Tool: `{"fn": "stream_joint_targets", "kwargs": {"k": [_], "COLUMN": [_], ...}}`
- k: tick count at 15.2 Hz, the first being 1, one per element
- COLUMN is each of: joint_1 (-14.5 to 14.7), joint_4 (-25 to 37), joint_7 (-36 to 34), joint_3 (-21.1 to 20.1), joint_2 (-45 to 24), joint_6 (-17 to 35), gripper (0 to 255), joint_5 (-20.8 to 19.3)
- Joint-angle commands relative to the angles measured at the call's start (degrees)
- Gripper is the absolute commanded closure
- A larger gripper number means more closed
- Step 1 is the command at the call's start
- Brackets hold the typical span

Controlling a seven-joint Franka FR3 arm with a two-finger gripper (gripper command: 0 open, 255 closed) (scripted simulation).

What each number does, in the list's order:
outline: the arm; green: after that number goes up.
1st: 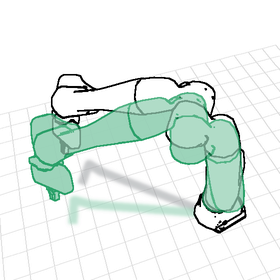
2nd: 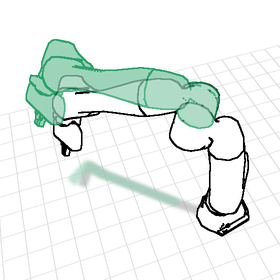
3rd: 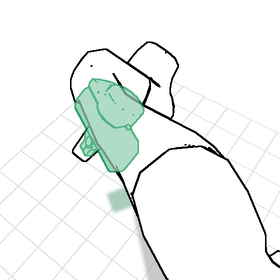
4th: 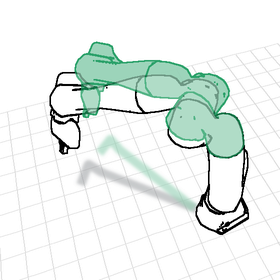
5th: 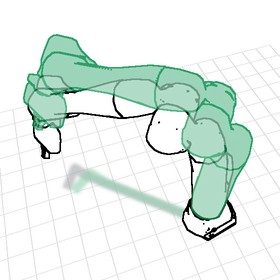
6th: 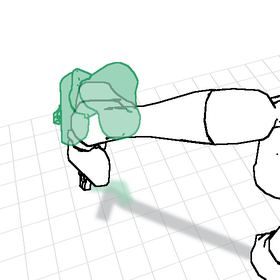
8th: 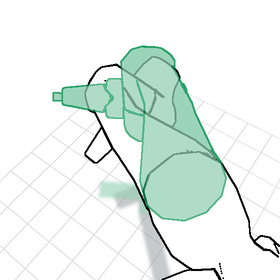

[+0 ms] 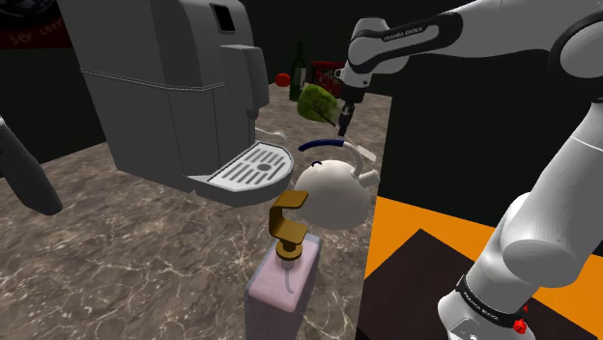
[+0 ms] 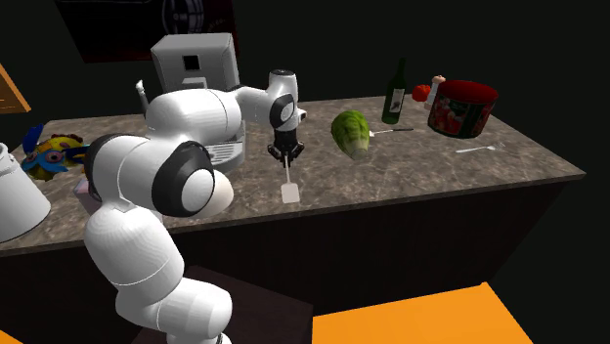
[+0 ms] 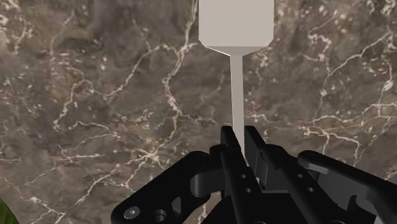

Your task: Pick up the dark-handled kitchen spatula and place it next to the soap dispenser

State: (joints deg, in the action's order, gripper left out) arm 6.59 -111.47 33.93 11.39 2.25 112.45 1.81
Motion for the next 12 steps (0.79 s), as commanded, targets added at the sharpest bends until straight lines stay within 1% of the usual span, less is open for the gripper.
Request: {"fn": "stream_joint_targets", "kwargs": {"k": [1, 12], "joint_1": [0.0, 0.0], "joint_4": [1.4, 9.6], "joint_7": [-0.1, -0.4], "joint_3": [0.0, 0.0], "joint_2": [0.3, 0.5], "joint_6": [-1.7, -10.1], "gripper": [255, 255], "joint_5": [-0.1, -0.2]}}
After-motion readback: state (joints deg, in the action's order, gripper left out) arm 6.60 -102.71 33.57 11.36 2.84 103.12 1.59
